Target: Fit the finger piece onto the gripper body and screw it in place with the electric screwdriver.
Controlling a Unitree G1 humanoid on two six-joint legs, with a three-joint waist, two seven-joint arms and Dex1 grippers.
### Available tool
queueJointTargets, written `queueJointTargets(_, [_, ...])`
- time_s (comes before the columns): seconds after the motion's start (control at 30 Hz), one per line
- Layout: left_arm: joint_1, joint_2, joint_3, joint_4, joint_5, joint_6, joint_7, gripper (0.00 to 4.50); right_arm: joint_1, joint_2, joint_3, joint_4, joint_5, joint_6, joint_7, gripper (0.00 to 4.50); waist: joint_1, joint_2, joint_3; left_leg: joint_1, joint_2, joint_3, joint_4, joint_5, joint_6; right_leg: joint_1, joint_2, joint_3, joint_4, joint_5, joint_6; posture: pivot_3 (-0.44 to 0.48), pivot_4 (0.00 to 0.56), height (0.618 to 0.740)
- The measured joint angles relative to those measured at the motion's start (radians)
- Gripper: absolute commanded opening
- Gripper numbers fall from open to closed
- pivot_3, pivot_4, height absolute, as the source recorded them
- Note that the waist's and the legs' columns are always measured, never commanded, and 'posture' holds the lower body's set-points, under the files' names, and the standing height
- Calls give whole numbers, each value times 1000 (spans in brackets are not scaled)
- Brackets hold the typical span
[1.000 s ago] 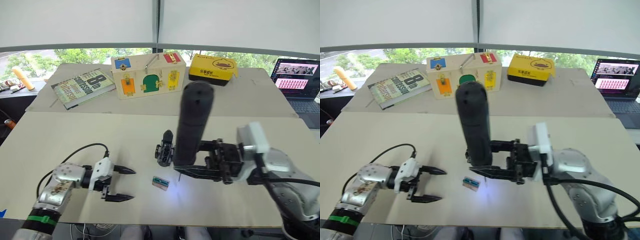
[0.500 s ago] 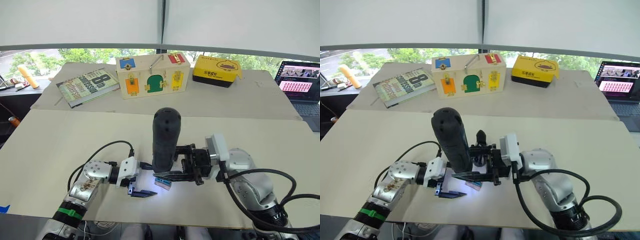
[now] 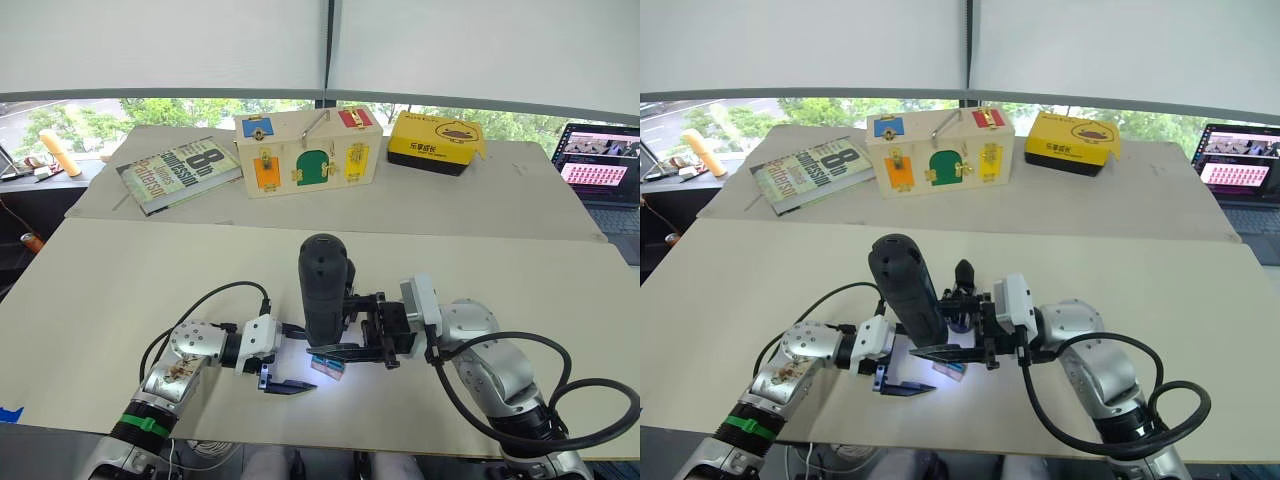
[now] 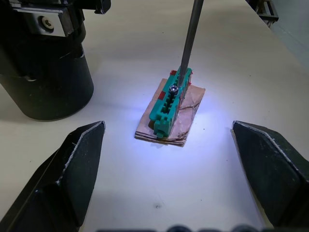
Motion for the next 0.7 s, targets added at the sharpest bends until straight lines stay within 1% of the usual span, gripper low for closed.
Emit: queueJointTargets(0.7, [-10,-32,-1,8,4,9,2,4464,-8,-7,-6,4,1,0,5,1913,4,0,0,0,0,0,1,0,1,0,-1,0,0,0,1,0,150,740])
